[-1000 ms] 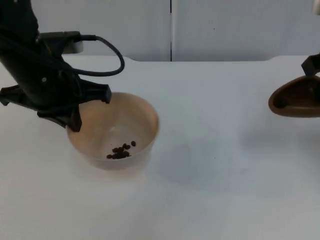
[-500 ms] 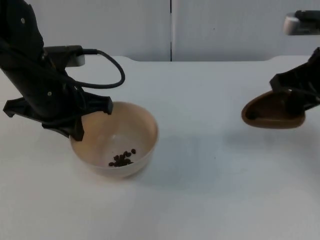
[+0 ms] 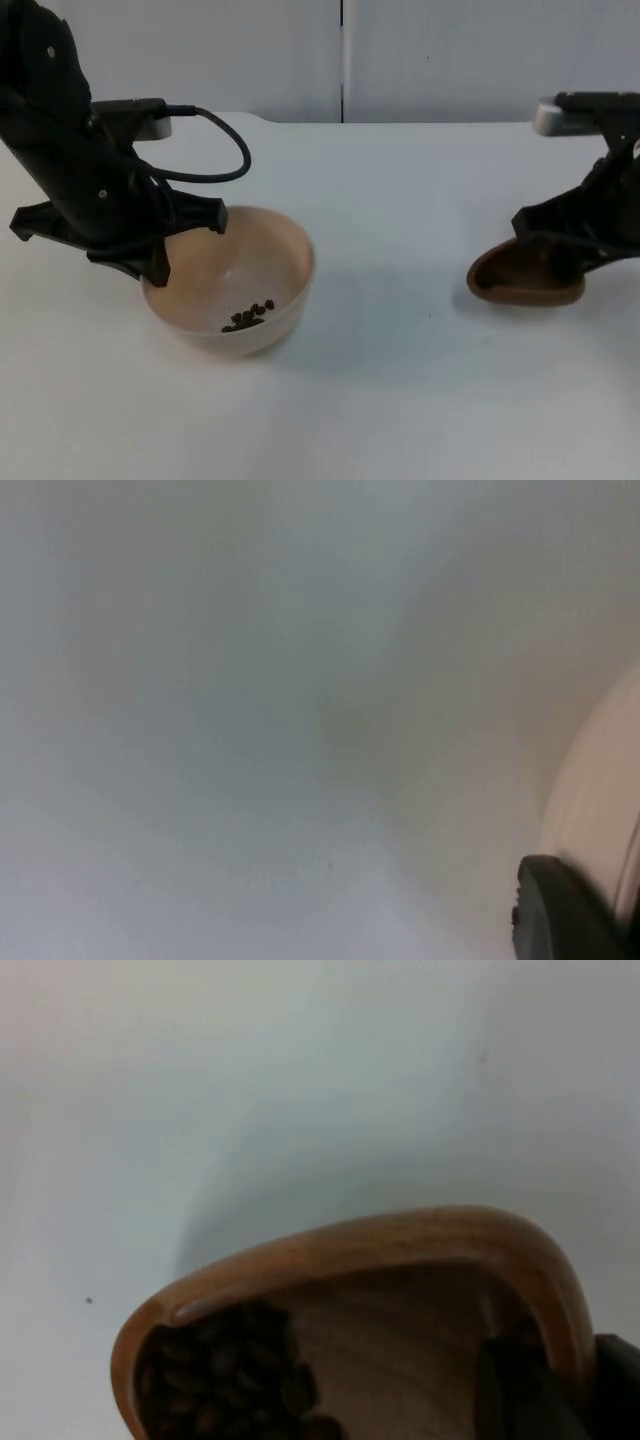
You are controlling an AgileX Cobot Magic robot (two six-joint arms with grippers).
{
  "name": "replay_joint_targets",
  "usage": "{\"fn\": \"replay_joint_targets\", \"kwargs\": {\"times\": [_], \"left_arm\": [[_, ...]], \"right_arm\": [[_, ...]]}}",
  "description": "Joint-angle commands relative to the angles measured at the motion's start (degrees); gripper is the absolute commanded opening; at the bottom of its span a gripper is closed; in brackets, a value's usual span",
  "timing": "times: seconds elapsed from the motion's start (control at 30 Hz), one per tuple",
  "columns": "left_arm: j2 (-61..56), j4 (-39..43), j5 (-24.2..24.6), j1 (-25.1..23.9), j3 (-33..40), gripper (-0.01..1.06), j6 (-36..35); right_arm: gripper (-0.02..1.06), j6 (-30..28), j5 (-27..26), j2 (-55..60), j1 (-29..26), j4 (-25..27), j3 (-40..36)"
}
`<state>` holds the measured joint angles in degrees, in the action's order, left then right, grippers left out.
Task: Pick up the bowl with the left hand and pour the coffee beans from the cup into the bowl with the right hand.
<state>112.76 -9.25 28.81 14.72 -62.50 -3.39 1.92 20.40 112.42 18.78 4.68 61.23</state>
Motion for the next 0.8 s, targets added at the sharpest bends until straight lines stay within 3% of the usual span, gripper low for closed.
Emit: {"fn": "replay_joint_targets", "kwargs": {"times": [0.0, 0.5, 0.77], "left_arm": [[0.4, -0.45, -0.63, -0.13, 0.17, 0.0, 0.06], [0.4, -0.76, -0.41, -0.13, 0.17, 0.0, 0.06], [0.4, -0.76, -0.9, -0.13, 0.17, 0.0, 0.06]], "right_arm": [[0.0, 0.25, -1.38, 0.57, 0.37, 0.16, -0.28], [0.0, 2.11, -3.14, 3.27, 0.37, 0.16, -0.28], [0.15, 2.11, -3.14, 3.27, 0.37, 0.16, -0.28]]}}
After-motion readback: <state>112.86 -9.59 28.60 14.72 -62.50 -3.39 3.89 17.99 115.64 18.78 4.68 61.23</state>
